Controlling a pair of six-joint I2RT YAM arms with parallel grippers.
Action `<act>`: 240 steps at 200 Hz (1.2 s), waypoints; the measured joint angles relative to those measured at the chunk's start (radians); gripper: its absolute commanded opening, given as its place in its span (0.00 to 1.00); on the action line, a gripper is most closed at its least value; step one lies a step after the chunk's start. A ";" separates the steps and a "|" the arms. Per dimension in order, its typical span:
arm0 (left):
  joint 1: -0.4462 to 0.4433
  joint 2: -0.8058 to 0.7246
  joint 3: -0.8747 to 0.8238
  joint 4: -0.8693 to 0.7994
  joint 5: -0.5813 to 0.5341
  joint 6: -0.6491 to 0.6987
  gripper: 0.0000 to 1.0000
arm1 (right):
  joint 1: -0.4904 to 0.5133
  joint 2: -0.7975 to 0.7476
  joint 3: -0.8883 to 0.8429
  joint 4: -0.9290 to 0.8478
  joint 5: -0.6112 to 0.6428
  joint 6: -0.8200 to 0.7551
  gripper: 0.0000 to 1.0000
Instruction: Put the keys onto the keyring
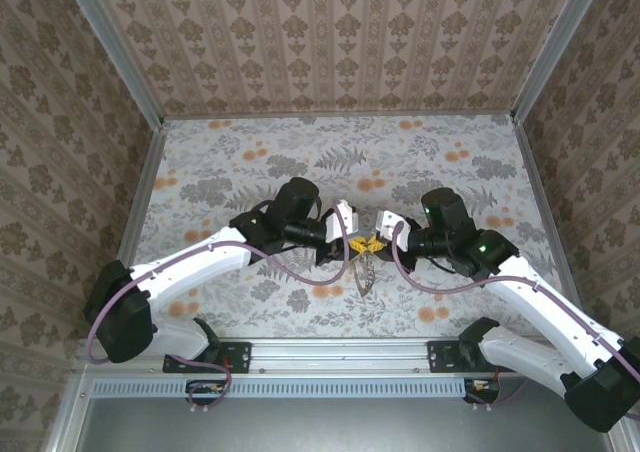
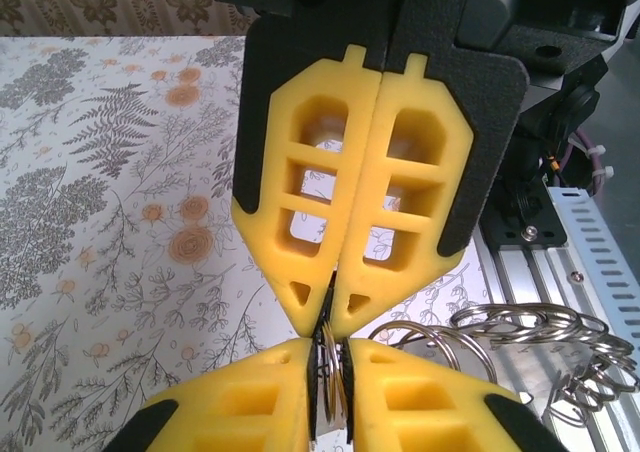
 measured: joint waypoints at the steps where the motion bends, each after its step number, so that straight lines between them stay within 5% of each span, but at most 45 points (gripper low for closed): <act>1: 0.000 0.000 0.000 -0.001 0.000 0.000 0.00 | 0.000 0.000 0.000 0.000 0.000 0.000 0.00; 28: -0.003 -0.002 0.001 0.000 -0.006 0.014 0.00 | 0.001 -0.006 0.000 -0.005 0.000 -0.003 0.00; 54: -0.005 -0.035 -0.019 0.033 0.000 0.026 0.00 | 0.000 -0.047 -0.018 0.021 -0.008 -0.002 0.15; 145: 0.010 -0.096 -0.101 0.154 0.130 0.045 0.00 | -0.040 -0.106 -0.059 0.074 -0.162 0.011 0.29; 212: 0.016 -0.106 -0.157 0.276 0.137 -0.008 0.00 | -0.040 -0.086 -0.062 0.084 -0.205 0.032 0.19; 240: 0.016 -0.109 -0.175 0.336 0.132 -0.042 0.00 | -0.040 -0.086 -0.076 0.111 -0.205 0.039 0.23</act>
